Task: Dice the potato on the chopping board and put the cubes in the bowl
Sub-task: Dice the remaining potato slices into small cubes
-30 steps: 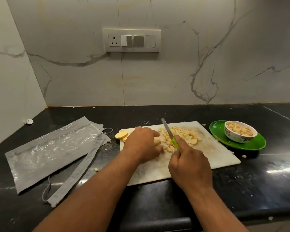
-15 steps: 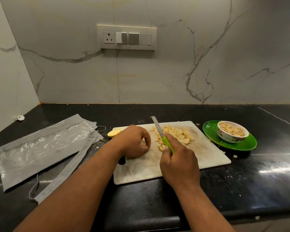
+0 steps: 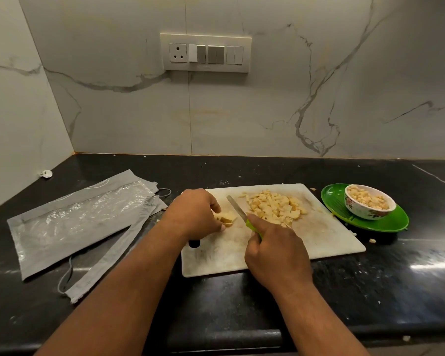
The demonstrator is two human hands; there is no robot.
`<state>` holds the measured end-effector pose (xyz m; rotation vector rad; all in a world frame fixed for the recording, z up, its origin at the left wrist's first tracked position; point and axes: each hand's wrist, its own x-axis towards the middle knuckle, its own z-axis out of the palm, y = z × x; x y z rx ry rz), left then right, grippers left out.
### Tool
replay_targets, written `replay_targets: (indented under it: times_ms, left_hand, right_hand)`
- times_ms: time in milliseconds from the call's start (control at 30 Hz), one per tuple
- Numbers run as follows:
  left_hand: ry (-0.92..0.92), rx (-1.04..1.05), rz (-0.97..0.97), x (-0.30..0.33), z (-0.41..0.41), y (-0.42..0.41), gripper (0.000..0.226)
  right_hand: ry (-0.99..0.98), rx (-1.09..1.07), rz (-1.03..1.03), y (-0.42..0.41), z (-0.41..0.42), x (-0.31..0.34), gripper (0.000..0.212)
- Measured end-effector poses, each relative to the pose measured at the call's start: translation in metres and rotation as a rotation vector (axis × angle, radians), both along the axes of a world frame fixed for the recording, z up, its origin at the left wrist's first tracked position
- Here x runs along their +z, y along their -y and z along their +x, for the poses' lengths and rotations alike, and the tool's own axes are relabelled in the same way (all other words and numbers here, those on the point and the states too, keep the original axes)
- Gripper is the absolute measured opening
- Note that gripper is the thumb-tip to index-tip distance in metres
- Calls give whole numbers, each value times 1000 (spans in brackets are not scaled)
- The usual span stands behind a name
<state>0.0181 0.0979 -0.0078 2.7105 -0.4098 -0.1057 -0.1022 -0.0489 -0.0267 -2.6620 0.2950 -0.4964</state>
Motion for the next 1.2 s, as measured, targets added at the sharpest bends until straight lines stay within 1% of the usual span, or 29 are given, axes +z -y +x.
replay_targets:
  times_ms: [67,167,267,367,433,467,567,600,633,667,700,800,867,967,1067,1100,1133,1200]
  left_hand:
    - [-1,17,-22,-1,3,1,32]
    - [9,7,-67,-4,7,-1,25]
    - [5,-59,-122,-8,11,-4,23]
    - [-31,-61,-159,-8,16,-5,25]
    - [-31,-53,-146,-7,15,-7,35]
    - [-16,-50,-138,-6,13,-7,45]
    - [29,-40,-94,-9,5,0,88]
    - [25,-36,-67,-11,4,5,98]
    - [20,-39,-38,-12,3,10,103]
    - [22,-48,-18,-14,3,15,102]
    - [26,-59,-11,-15,4,17,96]
    - [31,-117,-42,-13,8,14,65]
    - [9,-184,-55,-11,11,7,53]
    - [-40,-238,-131,-9,17,-3,48]
    - [-59,-228,-167,-3,20,-10,59]
    - [-51,-212,-167,-1,21,-12,60]
    - [-39,-196,-171,1,21,-15,56]
    - [-7,-149,-147,0,21,-20,37]
  right_hand:
    - [-47,-20,-37,0,0,-1,51]
    - [-64,-33,-67,-1,-3,-4,53]
    - [-49,-1,-76,-3,-6,-7,52]
    - [-42,20,-71,-2,-7,-7,50]
    - [-32,8,-61,0,-8,-6,49]
    - [-27,-2,-56,0,-8,-6,49]
    - [-31,-14,-40,1,-6,-6,51]
    - [-33,-15,-34,0,-6,-6,51]
    - [-35,-16,-23,0,-4,-5,50]
    - [-39,-18,-10,1,-4,-5,50]
    - [-42,-20,0,1,-3,-4,49]
    - [-50,-25,13,2,-2,-5,50]
    - [-38,-28,29,2,-2,-5,50]
    - [-28,-26,25,2,-3,-5,50]
    - [-26,-28,-28,2,-4,-6,52]
    - [-37,-25,-42,3,-4,-7,54]
    - [-61,-17,-54,3,-5,-8,56]
    - [-125,13,-78,0,-9,-9,61]
